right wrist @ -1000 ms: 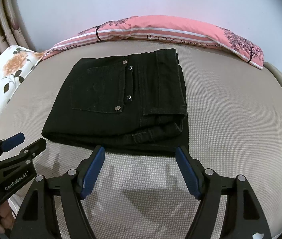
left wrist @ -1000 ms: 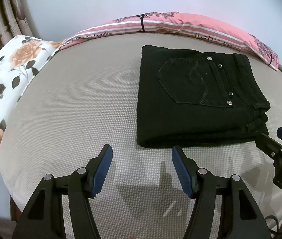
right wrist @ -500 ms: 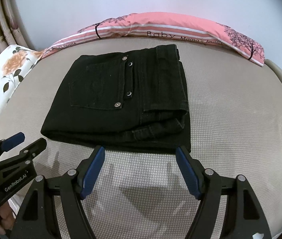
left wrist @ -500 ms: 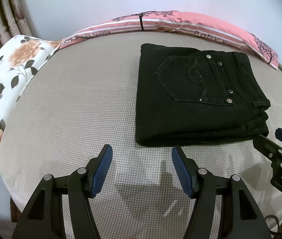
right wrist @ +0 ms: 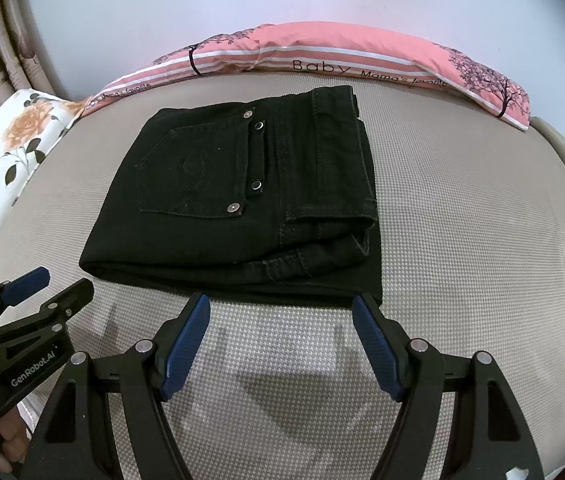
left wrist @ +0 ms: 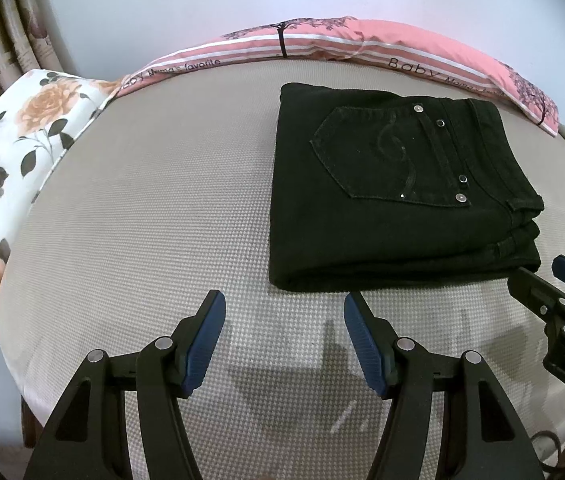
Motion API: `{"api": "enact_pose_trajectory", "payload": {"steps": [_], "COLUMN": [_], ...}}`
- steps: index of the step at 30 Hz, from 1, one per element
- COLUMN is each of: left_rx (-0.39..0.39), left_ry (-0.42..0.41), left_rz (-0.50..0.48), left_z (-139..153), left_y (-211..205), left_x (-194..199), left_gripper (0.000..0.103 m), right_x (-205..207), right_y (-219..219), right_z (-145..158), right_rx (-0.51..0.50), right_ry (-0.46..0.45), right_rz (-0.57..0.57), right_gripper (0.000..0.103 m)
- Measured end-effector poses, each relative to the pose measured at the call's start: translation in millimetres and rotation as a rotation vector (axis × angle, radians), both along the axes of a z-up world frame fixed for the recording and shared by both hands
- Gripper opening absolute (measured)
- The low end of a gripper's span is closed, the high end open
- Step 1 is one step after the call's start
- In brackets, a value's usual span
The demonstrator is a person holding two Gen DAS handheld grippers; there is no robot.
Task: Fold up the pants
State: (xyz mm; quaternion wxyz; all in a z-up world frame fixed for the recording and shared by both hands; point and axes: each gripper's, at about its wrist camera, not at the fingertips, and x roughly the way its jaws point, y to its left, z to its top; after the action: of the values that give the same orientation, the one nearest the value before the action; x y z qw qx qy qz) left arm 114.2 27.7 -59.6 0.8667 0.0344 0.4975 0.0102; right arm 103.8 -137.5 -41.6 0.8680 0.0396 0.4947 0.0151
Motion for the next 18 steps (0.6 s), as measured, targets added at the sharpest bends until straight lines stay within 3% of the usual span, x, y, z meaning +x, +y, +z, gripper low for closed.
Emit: {"api": "enact_pose_trajectory", "payload": {"steps": [18], "left_rx": [0.048], "left_ry": [-0.014], "left_rz": [-0.004], "left_z": [-0.7], "left_y": [-2.1], "left_x": [-0.9], "left_gripper": [0.062], "right_x": [-0.3], "right_y": [0.7], "right_z": [-0.9], "right_rx": [0.008], "right_ry": [0.011], "right_rz": [-0.005], "right_gripper": [0.071]}}
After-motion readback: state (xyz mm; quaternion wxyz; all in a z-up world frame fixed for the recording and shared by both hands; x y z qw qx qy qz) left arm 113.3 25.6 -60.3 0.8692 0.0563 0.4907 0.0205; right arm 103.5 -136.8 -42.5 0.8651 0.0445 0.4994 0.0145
